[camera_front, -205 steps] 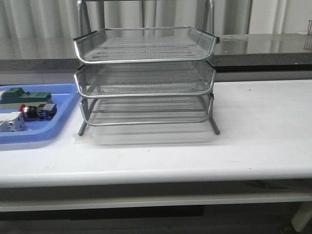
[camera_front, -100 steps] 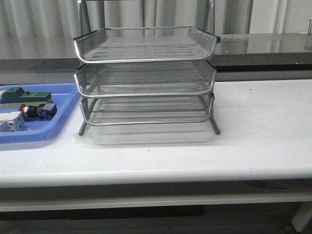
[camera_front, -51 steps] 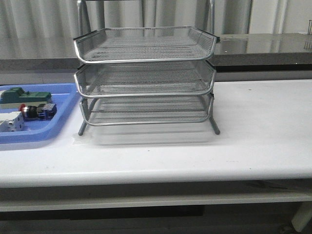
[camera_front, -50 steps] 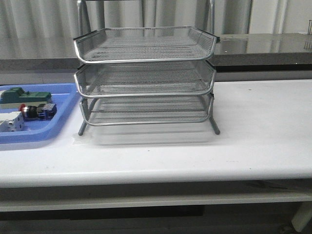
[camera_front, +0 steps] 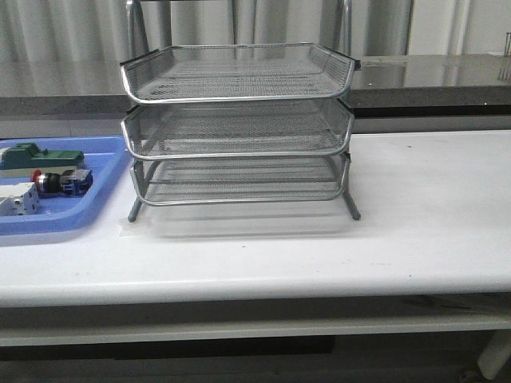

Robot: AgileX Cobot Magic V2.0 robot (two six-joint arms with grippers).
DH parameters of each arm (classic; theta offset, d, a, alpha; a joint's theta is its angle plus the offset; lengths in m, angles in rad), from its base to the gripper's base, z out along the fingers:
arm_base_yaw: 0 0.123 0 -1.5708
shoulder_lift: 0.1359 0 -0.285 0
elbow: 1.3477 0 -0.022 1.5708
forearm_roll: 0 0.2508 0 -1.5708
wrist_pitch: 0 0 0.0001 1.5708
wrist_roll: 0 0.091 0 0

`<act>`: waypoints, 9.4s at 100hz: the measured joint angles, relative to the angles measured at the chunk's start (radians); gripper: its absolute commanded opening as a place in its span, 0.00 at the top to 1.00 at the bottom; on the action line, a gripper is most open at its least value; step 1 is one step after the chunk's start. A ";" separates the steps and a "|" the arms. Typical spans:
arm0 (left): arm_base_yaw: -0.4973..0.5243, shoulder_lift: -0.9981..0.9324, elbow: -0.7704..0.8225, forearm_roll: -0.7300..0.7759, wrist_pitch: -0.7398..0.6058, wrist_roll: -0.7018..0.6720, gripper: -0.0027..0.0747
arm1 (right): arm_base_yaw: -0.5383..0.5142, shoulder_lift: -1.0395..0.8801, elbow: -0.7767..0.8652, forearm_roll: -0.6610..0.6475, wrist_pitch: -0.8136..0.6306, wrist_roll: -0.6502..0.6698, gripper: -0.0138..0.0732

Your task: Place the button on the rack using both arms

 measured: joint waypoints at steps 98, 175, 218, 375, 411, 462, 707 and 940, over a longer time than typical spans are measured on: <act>0.000 0.000 0.000 0.000 0.000 0.000 0.99 | 0.097 0.408 -0.071 0.396 -0.260 0.001 0.35; 0.000 0.000 0.000 0.000 0.000 0.000 0.99 | 0.192 0.780 -0.393 0.458 -0.270 0.001 0.35; 0.000 0.000 0.000 0.000 0.000 0.000 0.99 | 0.210 0.853 -0.451 0.469 -0.289 0.002 0.47; 0.000 0.000 0.000 0.000 0.000 0.000 0.99 | 0.212 0.689 -0.228 0.451 -0.243 -0.020 0.82; 0.000 0.000 0.000 0.000 0.000 0.000 0.99 | 0.222 0.572 -0.078 0.462 -0.250 -0.022 0.82; 0.000 0.000 0.000 0.000 0.000 0.000 0.99 | 0.228 0.518 -0.010 0.470 -0.252 -0.042 0.55; 0.000 0.000 0.000 0.000 0.000 0.000 0.99 | 0.173 -0.456 -0.171 -0.322 0.706 0.120 0.92; 0.000 0.707 -0.716 -0.076 0.479 0.000 0.99 | 0.173 -0.456 -0.171 -0.322 0.706 0.123 0.92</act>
